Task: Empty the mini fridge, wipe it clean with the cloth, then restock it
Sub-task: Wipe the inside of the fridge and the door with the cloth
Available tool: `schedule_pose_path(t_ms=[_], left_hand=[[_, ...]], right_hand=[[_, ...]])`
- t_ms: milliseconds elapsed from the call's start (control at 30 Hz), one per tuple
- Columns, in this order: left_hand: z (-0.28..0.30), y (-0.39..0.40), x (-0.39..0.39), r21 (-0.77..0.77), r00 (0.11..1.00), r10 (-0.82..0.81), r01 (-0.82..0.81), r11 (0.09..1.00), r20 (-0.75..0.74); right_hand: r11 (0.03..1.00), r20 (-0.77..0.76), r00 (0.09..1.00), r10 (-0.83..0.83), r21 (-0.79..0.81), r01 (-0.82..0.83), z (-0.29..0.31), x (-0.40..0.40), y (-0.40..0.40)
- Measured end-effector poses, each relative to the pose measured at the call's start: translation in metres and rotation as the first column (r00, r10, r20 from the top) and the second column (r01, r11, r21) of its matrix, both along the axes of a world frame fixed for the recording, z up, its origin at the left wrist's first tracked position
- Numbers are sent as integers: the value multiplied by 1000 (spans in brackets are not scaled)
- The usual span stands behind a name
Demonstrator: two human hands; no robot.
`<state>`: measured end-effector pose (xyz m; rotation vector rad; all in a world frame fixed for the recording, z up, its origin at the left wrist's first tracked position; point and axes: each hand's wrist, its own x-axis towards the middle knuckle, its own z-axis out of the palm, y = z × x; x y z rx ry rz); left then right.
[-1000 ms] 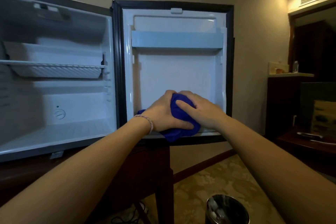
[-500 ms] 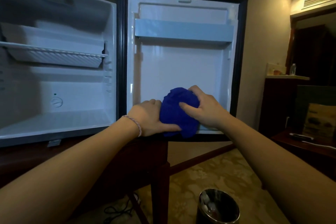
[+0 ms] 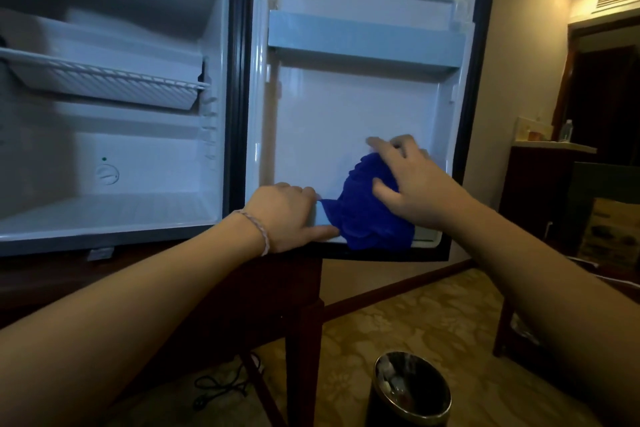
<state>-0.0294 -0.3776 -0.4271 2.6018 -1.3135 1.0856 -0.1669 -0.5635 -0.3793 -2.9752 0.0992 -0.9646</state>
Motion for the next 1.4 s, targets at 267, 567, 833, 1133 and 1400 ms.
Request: schedule_pose_path(t_ms=[267,567,833,1133,1400], left_hand=[[2,-3,6,53,1000,11,-12,999,16],[-3,-10,17,24,996,-41,39,999,82],[33,30,22,8,825,-8,4,1000,565],[50,35,58,-755,948,-318,205,622,-5],[63,29,68,-841,833,-547,236,486,-83]], right_hand=[[966,-277,952,-129,-254,57,-1,13,4],[974,-200,973,-116,-213,73,-1,20,-21],[989,-241,968,-69,-144,34,5,29,-17],[995,-184,983,-11,-102,-9,-1,40,6],[986,-106,987,120,-104,-131,-4,75,63]])
